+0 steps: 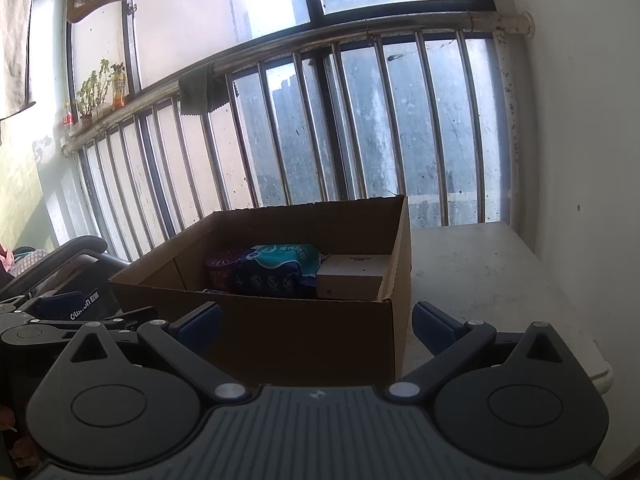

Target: Organize objects

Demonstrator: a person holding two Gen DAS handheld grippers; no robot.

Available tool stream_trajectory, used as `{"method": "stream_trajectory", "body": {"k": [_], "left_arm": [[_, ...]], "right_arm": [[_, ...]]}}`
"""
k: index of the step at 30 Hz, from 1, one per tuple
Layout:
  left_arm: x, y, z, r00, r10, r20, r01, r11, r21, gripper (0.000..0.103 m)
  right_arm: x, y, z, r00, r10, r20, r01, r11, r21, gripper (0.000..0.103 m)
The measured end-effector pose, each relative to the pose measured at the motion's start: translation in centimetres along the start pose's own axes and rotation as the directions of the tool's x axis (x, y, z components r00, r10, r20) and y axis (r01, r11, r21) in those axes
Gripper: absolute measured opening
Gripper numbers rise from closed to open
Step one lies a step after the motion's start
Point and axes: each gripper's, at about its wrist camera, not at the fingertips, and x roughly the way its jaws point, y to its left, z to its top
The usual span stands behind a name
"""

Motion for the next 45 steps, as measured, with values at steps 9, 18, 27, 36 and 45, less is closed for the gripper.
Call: {"method": "stream_trajectory", "body": {"k": [9,18,27,36,45], "left_arm": [[-0.04,-0.05,-0.04,1.000,0.000,0.000,0.000,1.000,0.004,0.103],[-0.11,-0.14,-0.13,1.000,-0.001,-0.001,0.001,1.000,0.010,0.103],[-0.14,-0.18,-0.13,1.000,-0.004,-0.001,0.004,1.000,0.012,0.103],[-0.18,-0.25,-0.14,1.000,-0.002,0.000,0.002,1.000,0.014,0.103],[-0.15,-0.15,-0.06,1.000,-0.001,0.001,0.001,1.000,0.014,0.103]], "right_arm": [[-0.08,0.17,-0.11,1.000,0.002,-0.001,-0.002,1.000,-0.005,0.103],[-0.19,0.17,-0.11,1.000,-0.001,-0.004,0.001,1.000,-0.002,0.103],[-0.32,0.18,-0.16,1.000,-0.001,-0.002,0.001,1.000,-0.002,0.103],[-0.29,0.31,0.00,1.000,0.004,-0.006,-0.004,1.000,-0.010,0.103],[-0.46,0.45,0.09,1.000,-0.003,-0.001,0.003,1.000,-0.013,0.103]]}}
